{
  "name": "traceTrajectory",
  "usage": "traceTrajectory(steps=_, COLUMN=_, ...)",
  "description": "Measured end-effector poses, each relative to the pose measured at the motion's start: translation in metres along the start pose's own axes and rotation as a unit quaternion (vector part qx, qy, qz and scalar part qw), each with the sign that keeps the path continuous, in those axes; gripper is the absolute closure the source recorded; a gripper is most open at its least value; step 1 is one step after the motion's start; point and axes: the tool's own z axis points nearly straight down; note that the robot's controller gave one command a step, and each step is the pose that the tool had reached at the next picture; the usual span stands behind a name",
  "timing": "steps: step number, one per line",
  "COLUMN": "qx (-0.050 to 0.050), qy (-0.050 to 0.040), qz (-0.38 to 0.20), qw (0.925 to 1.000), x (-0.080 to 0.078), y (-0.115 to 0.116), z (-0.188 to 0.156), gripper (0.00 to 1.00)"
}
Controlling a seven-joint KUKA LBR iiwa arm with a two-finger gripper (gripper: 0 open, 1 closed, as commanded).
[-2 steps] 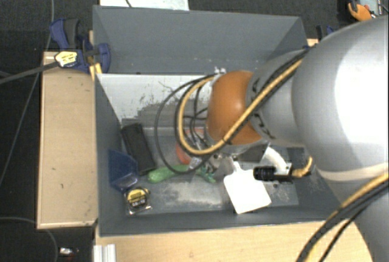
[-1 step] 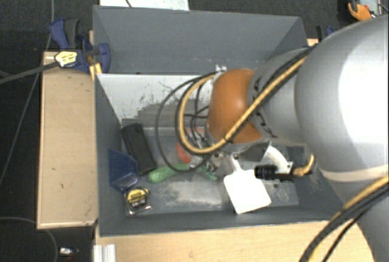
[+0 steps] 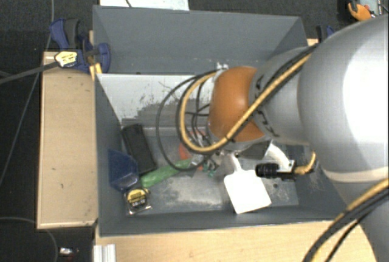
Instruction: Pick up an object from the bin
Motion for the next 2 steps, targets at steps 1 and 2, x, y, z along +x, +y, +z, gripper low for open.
traceTrajectory(steps=1, qx=0.003, qy=0.0032, qz=-0.001, qw=1.0000, x=0.001, y=-0.002, z=-0.026, gripper=1.00)
traceTrajectory(steps=2, qx=0.001, qy=0.0011, qz=-0.002, qw=1.0000, x=0.000, y=0.000, z=-0.054, gripper=1.00)
